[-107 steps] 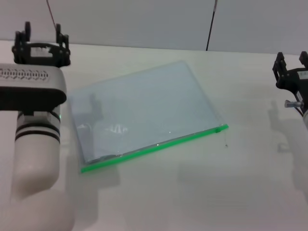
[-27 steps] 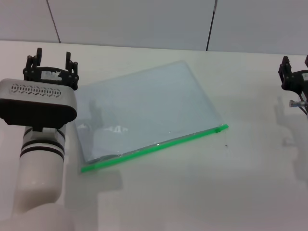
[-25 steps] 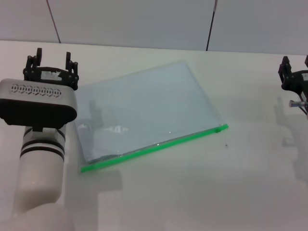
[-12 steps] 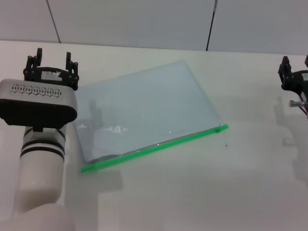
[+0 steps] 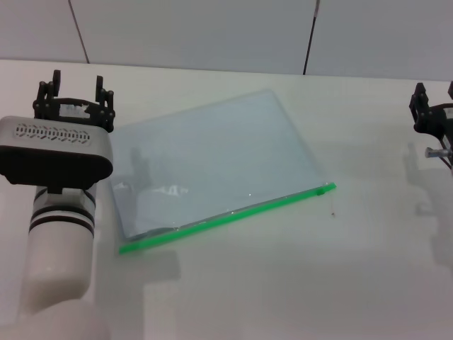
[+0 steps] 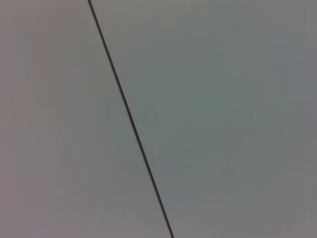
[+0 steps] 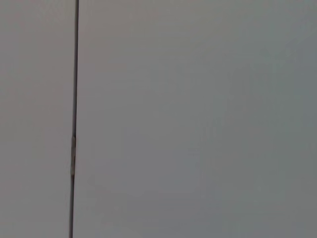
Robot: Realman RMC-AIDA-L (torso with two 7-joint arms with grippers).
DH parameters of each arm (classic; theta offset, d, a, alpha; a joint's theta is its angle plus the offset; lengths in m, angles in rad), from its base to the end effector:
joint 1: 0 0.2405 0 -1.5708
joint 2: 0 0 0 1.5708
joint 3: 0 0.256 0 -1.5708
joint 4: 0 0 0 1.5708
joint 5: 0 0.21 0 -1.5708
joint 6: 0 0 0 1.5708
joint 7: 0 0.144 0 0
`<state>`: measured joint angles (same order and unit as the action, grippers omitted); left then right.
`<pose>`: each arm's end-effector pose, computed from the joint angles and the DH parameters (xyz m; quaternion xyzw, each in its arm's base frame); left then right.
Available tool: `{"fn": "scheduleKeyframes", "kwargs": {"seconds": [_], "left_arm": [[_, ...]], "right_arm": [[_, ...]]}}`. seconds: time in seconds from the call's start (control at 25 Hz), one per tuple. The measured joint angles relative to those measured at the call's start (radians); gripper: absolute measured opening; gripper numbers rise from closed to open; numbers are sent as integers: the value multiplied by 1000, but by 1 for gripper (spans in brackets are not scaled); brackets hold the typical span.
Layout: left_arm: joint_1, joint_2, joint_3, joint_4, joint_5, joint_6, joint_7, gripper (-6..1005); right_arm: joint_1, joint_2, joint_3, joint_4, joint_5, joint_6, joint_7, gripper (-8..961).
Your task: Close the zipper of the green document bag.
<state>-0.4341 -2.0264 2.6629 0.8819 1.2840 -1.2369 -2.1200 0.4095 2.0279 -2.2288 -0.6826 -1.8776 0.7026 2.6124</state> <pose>-0.2458 0.3300 -0.0419 -0.6287 -0.2040 -0.1431 0.7366 0.2815 0.3742 -0.0339 -0.6948 0.2752 0.1958 0.6350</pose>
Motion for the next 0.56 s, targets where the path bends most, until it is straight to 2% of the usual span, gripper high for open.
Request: {"fn": "scheduleKeyframes", "kwargs": {"seconds": [0.56], "left_arm": [[-1, 0, 0, 0, 0, -2, 0, 615]], "right_arm": [[0, 0, 0, 0, 0, 0, 0, 544]]}}
